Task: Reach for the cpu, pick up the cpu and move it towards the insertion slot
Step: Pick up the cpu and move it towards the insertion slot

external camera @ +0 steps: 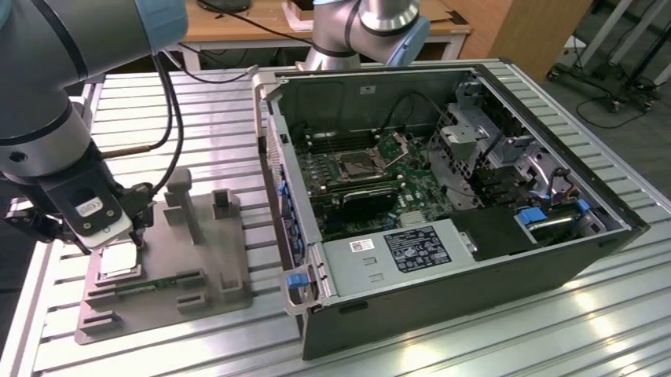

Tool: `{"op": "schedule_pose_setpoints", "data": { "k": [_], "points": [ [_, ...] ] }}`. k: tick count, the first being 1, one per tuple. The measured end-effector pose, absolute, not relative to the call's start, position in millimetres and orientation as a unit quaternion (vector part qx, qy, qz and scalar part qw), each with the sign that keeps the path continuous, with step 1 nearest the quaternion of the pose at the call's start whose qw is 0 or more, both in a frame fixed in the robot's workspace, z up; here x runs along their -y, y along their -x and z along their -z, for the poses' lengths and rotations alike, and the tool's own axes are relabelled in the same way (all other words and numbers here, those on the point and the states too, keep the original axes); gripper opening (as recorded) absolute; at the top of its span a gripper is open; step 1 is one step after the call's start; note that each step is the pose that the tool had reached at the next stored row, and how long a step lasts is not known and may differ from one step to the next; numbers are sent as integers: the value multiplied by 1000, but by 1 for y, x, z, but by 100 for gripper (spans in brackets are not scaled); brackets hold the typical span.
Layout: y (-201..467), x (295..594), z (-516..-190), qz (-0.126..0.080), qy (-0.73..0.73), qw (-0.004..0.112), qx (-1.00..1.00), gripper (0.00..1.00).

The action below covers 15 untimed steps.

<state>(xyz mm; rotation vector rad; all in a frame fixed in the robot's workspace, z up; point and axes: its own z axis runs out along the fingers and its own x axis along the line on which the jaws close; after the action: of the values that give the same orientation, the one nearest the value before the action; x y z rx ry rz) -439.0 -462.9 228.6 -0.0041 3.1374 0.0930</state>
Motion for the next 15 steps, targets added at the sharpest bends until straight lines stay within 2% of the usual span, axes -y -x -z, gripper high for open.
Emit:
{"op": "schedule_pose_setpoints", "data": {
  "k": [11, 13, 14, 15],
  "points": [
    [439, 463, -228, -30, 1, 2, -1000, 65],
    [439, 463, -228, -30, 1, 2, -1000, 66],
    [439, 463, -228, -30, 1, 2, -1000, 72],
    [440, 463, -228, -30, 1, 2, -1000, 72]
  ]
}}
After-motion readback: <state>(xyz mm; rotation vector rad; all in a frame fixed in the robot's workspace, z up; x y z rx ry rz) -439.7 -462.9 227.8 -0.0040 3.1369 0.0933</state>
